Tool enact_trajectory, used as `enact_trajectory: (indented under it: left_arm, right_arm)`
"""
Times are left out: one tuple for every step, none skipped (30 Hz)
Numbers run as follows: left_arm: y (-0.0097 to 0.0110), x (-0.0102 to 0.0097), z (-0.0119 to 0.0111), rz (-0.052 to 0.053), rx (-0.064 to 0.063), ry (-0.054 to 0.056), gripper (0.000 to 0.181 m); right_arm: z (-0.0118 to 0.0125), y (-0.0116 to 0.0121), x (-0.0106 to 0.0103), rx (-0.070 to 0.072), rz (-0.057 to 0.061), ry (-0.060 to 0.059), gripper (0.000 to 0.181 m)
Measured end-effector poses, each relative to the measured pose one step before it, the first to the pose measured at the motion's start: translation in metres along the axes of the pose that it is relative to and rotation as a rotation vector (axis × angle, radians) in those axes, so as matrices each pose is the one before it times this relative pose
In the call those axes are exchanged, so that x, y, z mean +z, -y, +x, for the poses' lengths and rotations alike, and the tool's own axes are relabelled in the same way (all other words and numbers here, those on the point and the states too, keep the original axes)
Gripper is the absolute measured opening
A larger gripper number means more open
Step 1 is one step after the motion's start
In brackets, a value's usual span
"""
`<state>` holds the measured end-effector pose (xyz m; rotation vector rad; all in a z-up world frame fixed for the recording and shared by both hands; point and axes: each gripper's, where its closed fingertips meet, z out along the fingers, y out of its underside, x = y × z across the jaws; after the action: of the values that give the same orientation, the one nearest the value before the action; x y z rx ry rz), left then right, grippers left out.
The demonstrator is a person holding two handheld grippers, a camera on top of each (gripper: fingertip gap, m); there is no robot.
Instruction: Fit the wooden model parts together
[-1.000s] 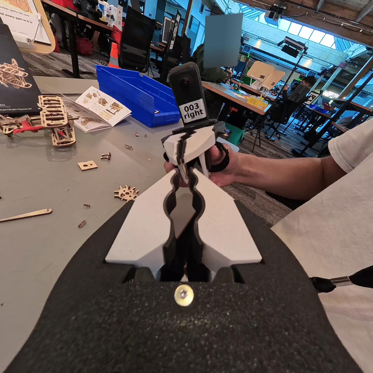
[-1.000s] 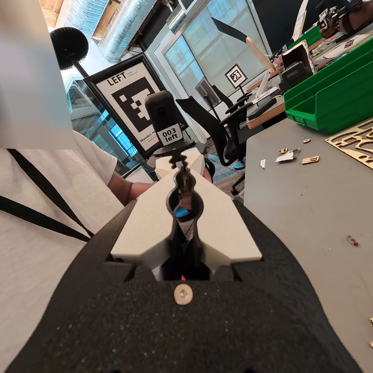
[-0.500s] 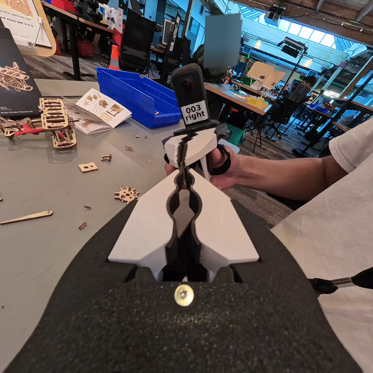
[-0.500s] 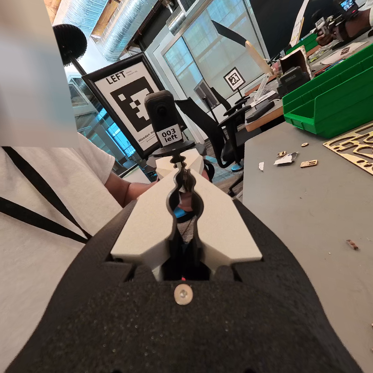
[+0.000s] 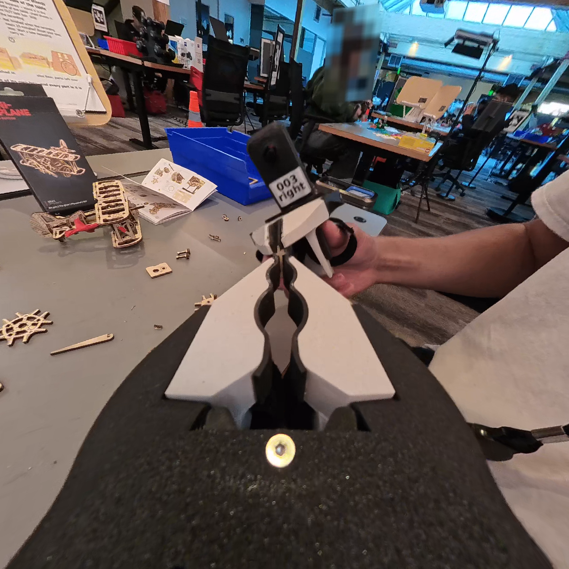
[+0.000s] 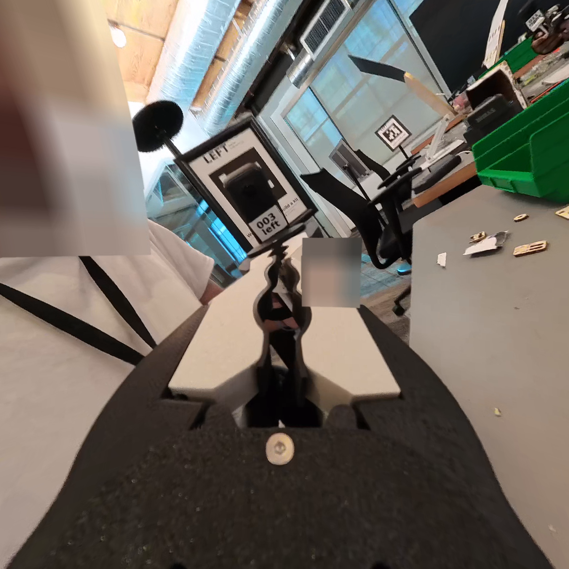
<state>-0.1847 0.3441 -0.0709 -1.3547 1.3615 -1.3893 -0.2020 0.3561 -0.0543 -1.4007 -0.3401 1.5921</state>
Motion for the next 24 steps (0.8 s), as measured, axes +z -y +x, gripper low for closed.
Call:
enact_trajectory:
  left_arm:
    - [-0.00176, -0.00018, 0.00036, -0.0116, 0.0165, 0.0028, 0.0]
    - [-0.00084, -0.00058, -0.0005, -0.0053, 0.0117, 0.0059, 0.0]
    - [-0.00023, -0.00058, -0.00021, -0.0011, 0.0011, 0.0008, 0.0]
    - [-0.00102, -0.00013, -0.00015, -0.0054, -0.0024, -0.0027, 0.0]
    - [-0.00196, 0.00047, -0.00081, -0.009, 0.0028, 0.0023, 0.0]
    - [-0.00287, 0.001, -0.00055, -0.0133, 0.0058, 0.0013, 0.0]
    - [-0.00351, 0.00146, -0.00026, -0.0166, 0.0065, 0.0001, 0.0]
    - [-0.00385, 0.00137, -0.00095, -0.0177, 0.0087, 0.0052, 0.0]
    - [-0.004, 0.00103, -0.00127, -0.0196, 0.0102, 0.0065, 0.0]
    - [-0.00425, 0.00061, -0.00181, -0.0208, 0.0095, 0.0077, 0.0]
    - [-0.00429, 0.0002, -0.00304, -0.0203, 0.0087, 0.0126, 0.0]
    - [-0.00436, 0.00021, -0.00394, -0.0208, 0.0076, 0.0147, 0.0]
    - [-0.00479, 0.00052, -0.00445, -0.0224, 0.0059, 0.0125, 0.0]
    - [-0.00452, 0.00103, -0.00498, -0.022, 0.0062, 0.0132, 0.0]
    - [-0.00324, 0.00097, -0.00525, -0.0152, 0.0093, 0.0152, 0.0]
    - [-0.00161, 0.00103, -0.00453, -0.0075, 0.0073, 0.0096, 0.0]
    - [-0.00045, 0.00116, -0.00385, -0.0025, -0.0014, 0.0023, 0.0]
    - [0.00021, 0.00134, -0.00381, 0.0006, -0.0091, 0.0001, 0.0]
    - [0.00024, 0.00122, -0.00404, 0.0016, -0.0118, 0.0004, 0.0]
    - [-0.00014, 0.00127, -0.00371, -0.0004, -0.0122, -0.0005, 0.0]
    - [-0.00079, 0.00105, -0.0036, -0.0019, -0.0124, 0.0009, 0.0]
    - [-0.00129, 0.00098, -0.00352, -0.0026, -0.013, 0.0019, 0.0]
    - [-0.0019, 0.00093, -0.00296, -0.0044, -0.0147, -0.0001, 0.0]
    - [-0.0023, 0.00104, -0.00239, -0.0059, -0.0162, -0.0023, 0.0]
  right_arm:
    - [0.00037, 0.00123, -0.00244, -0.0206, -0.0161, -0.0223, 0.004]
    - [0.0006, 0.00391, -0.00574, -0.0189, -0.0132, -0.0263, 0.009]
    - [0.00039, 0.00652, -0.00894, -0.016, -0.0113, -0.0248, 0.013]
    - [0.00263, 0.00833, -0.01154, -0.0246, -0.0063, -0.0447, 0.016]
    - [0.00449, 0.0084, -0.01375, -0.057, -0.0087, -0.0641, 0.018]
    - [0.00755, 0.00932, -0.016, -0.083, -0.0029, -0.0849, 0.021]
    - [0.01239, 0.00876, -0.01808, -0.0895, -0.0036, -0.1055, 0.024]
    - [0.01657, 0.00545, -0.0195, -0.0931, -0.0165, -0.1112, 0.025]
    - [0.02039, 0.00226, -0.02039, -0.0802, -0.0205, -0.1147, 0.025]
    - [0.02677, -0.00345, -0.02065, -0.0593, -0.0404, -0.1393, 0.025]
    - [0.03065, -0.0118, -0.01912, -0.0575, -0.076, -0.147, 0.025]
    - [0.0287, -0.01611, -0.01475, -0.0401, -0.0817, -0.1268, 0.025]
    - [0.02513, -0.01895, -0.00975, -0.0312, -0.0848, -0.1045, 0.025]
    - [0.02134, -0.01957, -0.00466, -0.032, -0.0791, -0.0871, 0.027]
    - [0.01652, -0.01665, 0.00032, -0.0169, -0.0576, -0.0698, 0.029]
    - [0.01343, -0.01283, 0.00431, -0.0019, -0.0406, -0.0608, 0.03]
    - [0.01203, -0.01067, 0.00605, 0.0114, -0.0311, -0.0642, 0.03]
    - [0.00712, -0.00963, 0.00702, 0.0285, -0.0269, -0.0409, 0.029]
    - [0.00554, -0.00643, 0.00743, 0.0419, -0.0081, -0.0304, 0.028]
    - [0.00463, -0.00479, 0.00765, 0.0269, 0.0005, -0.0147, 0.027]
    - [0.00222, -0.00697, 0.00767, 0.0296, -0.0247, 0.0009, 0.027]
    - [-0.0005, -0.00798, 0.00697, 0.0375, -0.0472, 0.017, 0.027]
    - [-0.00191, -0.00602, 0.00624, 0.0343, -0.0449, 0.0243, 0.028]
    - [-0.00118, -0.0034, 0.00476, 0.0323, -0.034, 0.0134, 0.029]
